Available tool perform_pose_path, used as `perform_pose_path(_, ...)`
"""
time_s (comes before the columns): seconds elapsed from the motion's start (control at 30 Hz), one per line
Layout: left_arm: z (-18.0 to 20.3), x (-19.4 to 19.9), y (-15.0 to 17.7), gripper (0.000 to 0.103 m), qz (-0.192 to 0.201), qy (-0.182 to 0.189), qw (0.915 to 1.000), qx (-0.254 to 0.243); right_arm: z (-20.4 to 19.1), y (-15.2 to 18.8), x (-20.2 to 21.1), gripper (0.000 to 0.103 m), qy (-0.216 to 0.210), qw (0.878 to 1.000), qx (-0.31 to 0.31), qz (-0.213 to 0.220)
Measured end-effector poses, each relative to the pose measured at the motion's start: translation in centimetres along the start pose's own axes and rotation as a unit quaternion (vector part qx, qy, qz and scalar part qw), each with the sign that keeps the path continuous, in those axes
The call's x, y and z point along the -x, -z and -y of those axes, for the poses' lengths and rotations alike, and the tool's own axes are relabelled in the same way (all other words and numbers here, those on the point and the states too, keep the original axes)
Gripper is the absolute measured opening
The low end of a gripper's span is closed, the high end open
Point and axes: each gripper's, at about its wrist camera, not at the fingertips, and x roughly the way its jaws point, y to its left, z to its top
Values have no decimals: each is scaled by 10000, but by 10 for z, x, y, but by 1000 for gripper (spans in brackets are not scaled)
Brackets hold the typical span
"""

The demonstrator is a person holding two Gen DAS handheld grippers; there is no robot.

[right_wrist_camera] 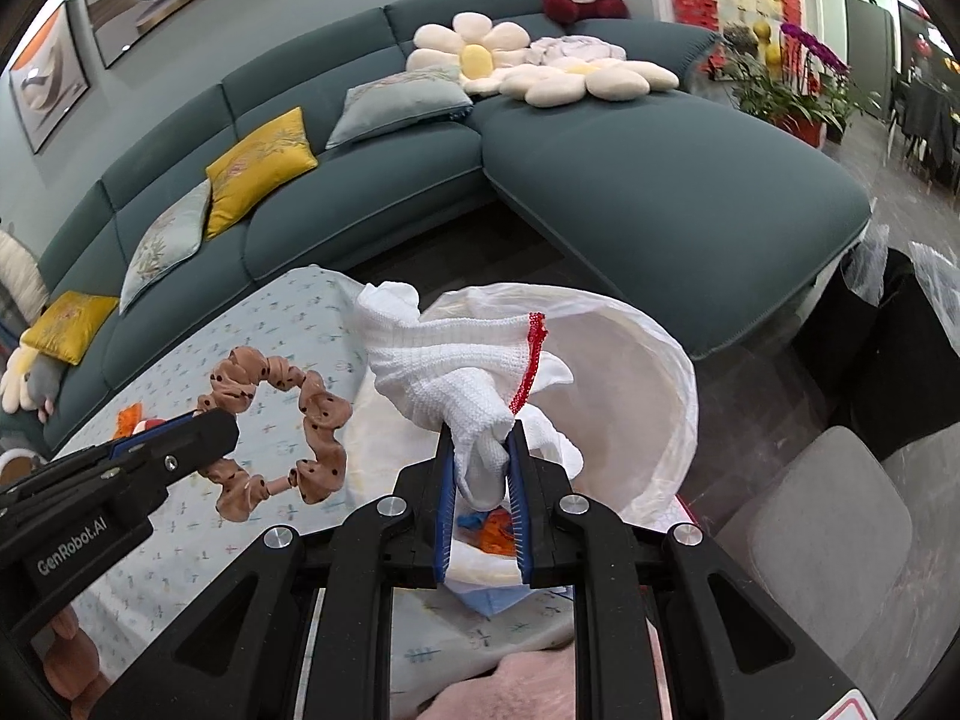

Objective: Collect trash
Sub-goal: 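Carry the pink scrunchie and white gloves into the bin and open both grippers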

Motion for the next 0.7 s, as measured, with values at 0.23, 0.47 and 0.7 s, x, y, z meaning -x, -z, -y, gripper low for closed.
perform_pose_path(0.23, 7, -17, -8, 18, -83, 114, 9999, 25, 12, 0, -13, 16, 72, 9999, -123, -86)
perform_pose_path(0.47, 4, -27, -13, 35, -85, 122, 9995, 267, 13, -2, -23, 21, 57, 9998, -142, -129)
perform_pose_path(0.7, -1, -26, -10, 46, -49, 56, 9996, 271, 10, -2, -25, 32, 87, 9999, -93, -115)
